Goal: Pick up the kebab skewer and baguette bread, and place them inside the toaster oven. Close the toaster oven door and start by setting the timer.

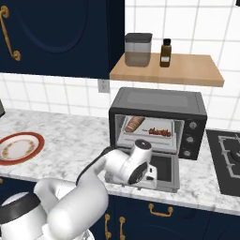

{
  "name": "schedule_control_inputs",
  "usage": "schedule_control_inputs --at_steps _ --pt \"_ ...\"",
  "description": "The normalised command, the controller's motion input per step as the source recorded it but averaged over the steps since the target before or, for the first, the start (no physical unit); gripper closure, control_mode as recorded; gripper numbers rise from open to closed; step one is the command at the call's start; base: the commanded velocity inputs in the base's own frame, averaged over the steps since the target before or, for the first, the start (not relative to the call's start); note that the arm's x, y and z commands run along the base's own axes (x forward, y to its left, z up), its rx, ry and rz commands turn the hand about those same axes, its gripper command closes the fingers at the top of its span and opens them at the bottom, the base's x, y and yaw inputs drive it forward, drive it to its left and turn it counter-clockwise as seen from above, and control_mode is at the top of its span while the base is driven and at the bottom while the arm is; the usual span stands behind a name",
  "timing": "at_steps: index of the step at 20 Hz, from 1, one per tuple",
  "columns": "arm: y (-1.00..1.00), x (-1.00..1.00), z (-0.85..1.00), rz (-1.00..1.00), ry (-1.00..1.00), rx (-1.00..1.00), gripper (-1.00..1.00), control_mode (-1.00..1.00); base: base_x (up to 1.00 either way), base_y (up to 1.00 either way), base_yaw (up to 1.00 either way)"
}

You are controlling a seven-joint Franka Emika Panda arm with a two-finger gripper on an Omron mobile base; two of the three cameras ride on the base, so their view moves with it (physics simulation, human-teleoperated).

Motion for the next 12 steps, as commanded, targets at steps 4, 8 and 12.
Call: schedule_control_inputs --at_steps 4,8,12 --pt "0.27 0.65 0.04 0.00 -0.27 0.00 -1.00 -1.00 0.00 0.00 0.00" --pt "0.37 0.57 0.08 0.00 -0.32 0.00 -1.00 -1.00 0.00 0.00 0.00" --pt "0.72 0.50 0.00 -0.01 -0.40 0.00 -1.00 -1.00 0.00 0.00 0.00"
